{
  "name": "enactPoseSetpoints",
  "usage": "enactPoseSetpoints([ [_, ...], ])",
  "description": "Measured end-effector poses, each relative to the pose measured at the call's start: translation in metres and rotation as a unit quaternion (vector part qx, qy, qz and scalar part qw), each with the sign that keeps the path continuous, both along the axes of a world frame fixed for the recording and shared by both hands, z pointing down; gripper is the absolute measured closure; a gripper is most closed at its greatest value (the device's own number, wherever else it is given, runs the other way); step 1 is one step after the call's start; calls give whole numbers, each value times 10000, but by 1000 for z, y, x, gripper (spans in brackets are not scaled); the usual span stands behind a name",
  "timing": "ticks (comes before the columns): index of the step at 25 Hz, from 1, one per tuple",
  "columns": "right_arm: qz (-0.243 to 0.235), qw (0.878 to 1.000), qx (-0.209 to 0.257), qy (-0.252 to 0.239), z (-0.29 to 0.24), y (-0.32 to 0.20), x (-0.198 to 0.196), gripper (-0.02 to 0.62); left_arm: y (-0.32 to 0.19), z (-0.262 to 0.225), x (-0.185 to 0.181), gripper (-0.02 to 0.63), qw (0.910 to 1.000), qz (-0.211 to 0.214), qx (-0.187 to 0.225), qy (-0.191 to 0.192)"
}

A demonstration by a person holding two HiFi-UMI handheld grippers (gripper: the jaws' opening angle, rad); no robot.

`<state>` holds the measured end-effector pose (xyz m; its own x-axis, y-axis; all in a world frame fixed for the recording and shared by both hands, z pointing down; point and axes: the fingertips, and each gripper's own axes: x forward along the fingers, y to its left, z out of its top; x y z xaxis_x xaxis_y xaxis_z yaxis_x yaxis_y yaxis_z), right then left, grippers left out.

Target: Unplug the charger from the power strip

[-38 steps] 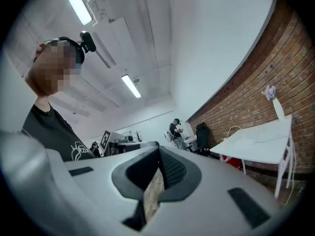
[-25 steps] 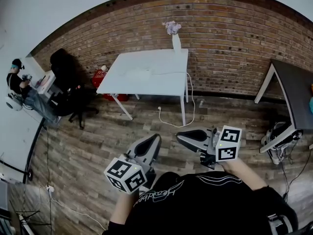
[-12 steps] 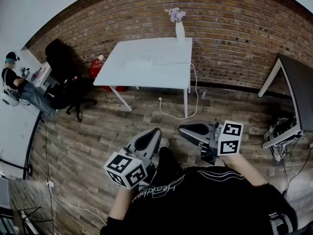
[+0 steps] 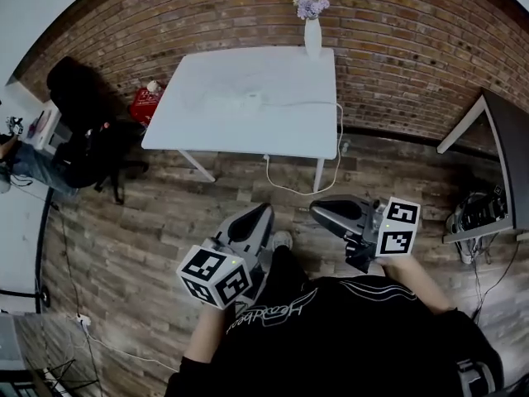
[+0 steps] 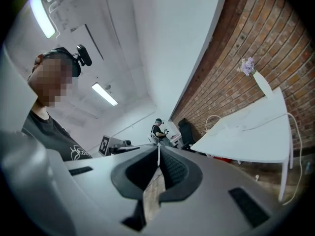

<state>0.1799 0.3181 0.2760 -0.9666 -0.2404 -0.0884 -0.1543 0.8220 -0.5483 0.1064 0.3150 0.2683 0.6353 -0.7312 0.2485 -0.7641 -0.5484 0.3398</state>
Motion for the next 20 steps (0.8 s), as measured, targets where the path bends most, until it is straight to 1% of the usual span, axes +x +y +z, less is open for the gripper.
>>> enactPoseSetpoints([
  [5, 205, 9994, -235, 140, 3, -87, -45, 597, -91, 8, -47, 603, 9996, 167, -240, 63],
  [11, 408, 9980, -403, 270, 9, -187, -100, 597, -188, 13, -108, 603, 9992, 246, -286, -95],
  [15, 572, 9974, -369, 245, 6, -237, -122, 597, -233, 14, -142, 603, 9994, 186, -256, -172],
  [20, 685, 9970, -354, 109, 6, -266, -136, 597, -266, 20, -163, 603, 9993, 147, -255, -239],
])
